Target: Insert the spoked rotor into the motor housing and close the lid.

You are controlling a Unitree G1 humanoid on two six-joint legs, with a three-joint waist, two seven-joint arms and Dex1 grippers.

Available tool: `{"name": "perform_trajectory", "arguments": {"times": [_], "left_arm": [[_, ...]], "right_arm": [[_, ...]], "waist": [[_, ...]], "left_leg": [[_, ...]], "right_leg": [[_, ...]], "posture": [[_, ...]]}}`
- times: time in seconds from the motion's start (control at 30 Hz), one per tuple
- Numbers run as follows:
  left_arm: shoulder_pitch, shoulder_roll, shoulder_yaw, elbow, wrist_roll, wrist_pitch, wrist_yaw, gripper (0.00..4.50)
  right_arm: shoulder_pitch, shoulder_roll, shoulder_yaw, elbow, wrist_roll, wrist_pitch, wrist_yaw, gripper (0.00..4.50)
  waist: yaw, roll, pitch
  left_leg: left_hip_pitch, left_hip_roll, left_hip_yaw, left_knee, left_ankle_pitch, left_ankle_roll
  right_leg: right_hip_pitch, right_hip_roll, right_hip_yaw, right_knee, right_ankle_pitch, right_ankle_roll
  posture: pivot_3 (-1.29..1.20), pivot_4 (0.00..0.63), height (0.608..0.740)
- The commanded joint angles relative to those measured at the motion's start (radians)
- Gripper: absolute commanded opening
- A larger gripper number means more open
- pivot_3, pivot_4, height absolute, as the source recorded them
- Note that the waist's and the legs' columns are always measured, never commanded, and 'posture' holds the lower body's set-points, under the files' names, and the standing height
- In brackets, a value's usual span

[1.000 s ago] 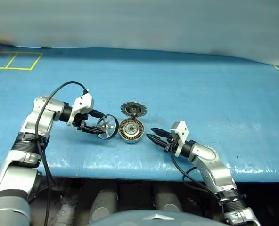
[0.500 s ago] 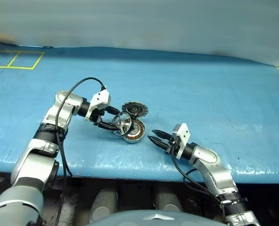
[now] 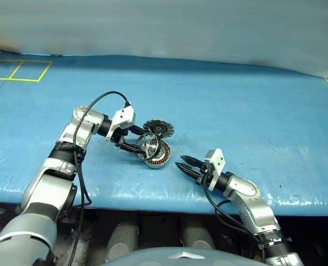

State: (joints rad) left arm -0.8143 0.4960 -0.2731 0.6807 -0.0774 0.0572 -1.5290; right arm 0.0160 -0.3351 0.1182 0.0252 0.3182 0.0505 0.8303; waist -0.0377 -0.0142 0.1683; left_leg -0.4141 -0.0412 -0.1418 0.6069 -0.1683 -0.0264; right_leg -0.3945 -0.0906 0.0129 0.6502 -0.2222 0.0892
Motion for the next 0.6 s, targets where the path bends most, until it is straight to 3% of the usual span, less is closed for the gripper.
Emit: {"name": "perform_trajectory", "arguments": {"times": [0.03, 0.6], "left_arm": [[-0.041, -0.006, 0.007, -0.001, 0.001, -0.012, -0.003, 3.14], [-0.085, -0.043, -0.012, 0.094, 0.044, -0.041, 0.003, 3.14]], "right_arm": [[0.001, 0.005, -0.009, -0.009, -0.004, -0.028, -0.002, 1.59], [0.007, 0.01, -0.013, 0.015, -0.039, -0.053, -0.033, 1.59]], "waist": [[0.0, 0.0, 0.0], [0.0, 0.0, 0.0]], "left_leg": [[0.0, 0.0, 0.0, 0.0, 0.0, 0.0], [0.0, 0.0, 0.0, 0.001, 0.0, 0.0]], "right_leg": [[0.0, 0.0, 0.0, 0.0, 0.0, 0.0], [0.0, 0.0, 0.0, 0.0, 0.0, 0.0]], "posture": [[0.0, 0.15, 0.74], [0.0, 0.15, 0.74]]}}
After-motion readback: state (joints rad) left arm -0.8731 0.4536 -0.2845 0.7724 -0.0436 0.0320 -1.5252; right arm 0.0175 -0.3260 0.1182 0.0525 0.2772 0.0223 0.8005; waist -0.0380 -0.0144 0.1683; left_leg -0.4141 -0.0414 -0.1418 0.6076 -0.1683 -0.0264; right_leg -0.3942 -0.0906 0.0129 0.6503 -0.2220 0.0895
